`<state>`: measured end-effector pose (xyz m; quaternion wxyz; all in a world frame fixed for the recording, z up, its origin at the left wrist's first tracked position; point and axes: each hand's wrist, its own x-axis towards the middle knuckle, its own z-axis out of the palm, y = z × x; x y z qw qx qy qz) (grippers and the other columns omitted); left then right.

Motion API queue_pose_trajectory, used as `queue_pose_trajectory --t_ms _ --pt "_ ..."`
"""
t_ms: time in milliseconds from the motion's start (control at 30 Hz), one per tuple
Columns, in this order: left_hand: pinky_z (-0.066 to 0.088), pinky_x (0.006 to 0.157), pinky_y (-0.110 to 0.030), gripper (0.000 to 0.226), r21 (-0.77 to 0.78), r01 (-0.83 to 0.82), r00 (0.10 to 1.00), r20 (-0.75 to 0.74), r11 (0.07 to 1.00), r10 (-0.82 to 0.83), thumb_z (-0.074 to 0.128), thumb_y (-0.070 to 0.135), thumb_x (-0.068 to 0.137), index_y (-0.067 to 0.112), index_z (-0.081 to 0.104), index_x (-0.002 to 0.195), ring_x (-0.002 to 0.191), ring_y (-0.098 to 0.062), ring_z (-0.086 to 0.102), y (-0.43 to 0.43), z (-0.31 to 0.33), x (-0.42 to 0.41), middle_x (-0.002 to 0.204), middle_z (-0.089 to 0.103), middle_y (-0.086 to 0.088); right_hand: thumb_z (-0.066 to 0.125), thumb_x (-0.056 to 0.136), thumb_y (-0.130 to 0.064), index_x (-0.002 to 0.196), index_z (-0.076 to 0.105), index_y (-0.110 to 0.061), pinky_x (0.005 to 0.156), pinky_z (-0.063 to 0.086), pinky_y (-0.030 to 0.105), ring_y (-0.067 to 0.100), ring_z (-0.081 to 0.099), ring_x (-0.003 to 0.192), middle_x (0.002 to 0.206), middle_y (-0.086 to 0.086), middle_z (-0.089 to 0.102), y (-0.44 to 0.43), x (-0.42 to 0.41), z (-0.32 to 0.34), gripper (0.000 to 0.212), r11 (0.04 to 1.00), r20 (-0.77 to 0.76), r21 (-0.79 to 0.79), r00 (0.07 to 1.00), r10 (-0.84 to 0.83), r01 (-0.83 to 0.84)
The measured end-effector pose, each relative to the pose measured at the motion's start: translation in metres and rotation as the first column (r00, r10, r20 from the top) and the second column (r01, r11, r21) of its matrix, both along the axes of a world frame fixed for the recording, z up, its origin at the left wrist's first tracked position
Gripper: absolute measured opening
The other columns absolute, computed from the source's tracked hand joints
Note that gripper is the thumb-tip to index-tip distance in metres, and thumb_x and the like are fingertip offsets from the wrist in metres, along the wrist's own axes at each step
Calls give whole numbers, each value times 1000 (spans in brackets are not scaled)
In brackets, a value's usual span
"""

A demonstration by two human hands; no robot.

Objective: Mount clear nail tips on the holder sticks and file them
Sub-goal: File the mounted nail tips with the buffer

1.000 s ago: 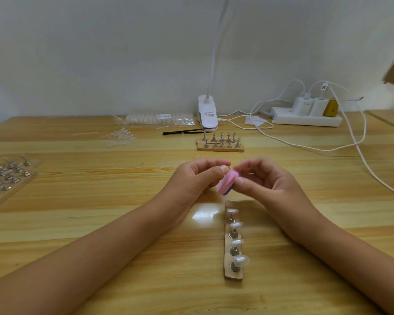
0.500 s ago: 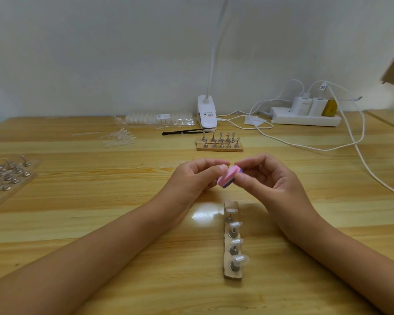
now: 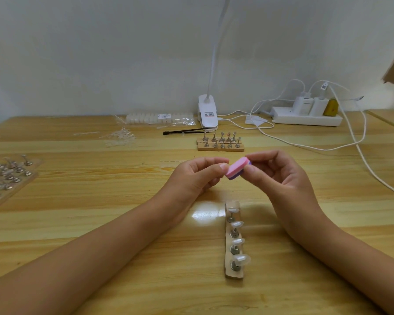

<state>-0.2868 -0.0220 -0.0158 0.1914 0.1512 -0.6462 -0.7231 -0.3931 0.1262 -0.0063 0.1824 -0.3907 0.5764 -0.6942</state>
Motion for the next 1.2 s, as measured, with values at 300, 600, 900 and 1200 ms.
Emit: queue_pose_trajectory --t_ms 300,600,900,1200 --pt "51 92 -26 25 -41 48 999 -16 998 -49 78 34 73 29 76 97 95 -9 65 0 1 2 99 76 2 64 91 -15 110 60 -19 85 54 22 16 68 96 100 3 65 9 -29 12 21 953 307 -266 950 -56 142" --pt "53 83 -18 8 -319 103 995 19 942 -102 65 24 90 18 65 95 98 -13 70 0 7 10 104 76 -1 57 97 -15 108 66 -24 75 54 20 11 64 89 96 -2 68 7 -47 6 16 977 314 -87 936 -158 194" --pt "55 88 -26 23 -445 190 976 183 875 -119 73 48 68 30 76 82 90 -11 64 -2 6 9 115 64 19 55 98 -16 113 65 -19 77 56 25 18 68 99 103 7 68 5 -44 4 18 994 168 12 980 -111 110" --pt "51 80 -22 11 -704 38 998 -9 709 -63 67 26 92 18 71 98 90 -8 60 -8 13 18 101 63 4 55 97 -18 108 67 -21 75 57 26 19 62 104 120 20 64 7 -47 6 17 990 152 50 979 -139 133"
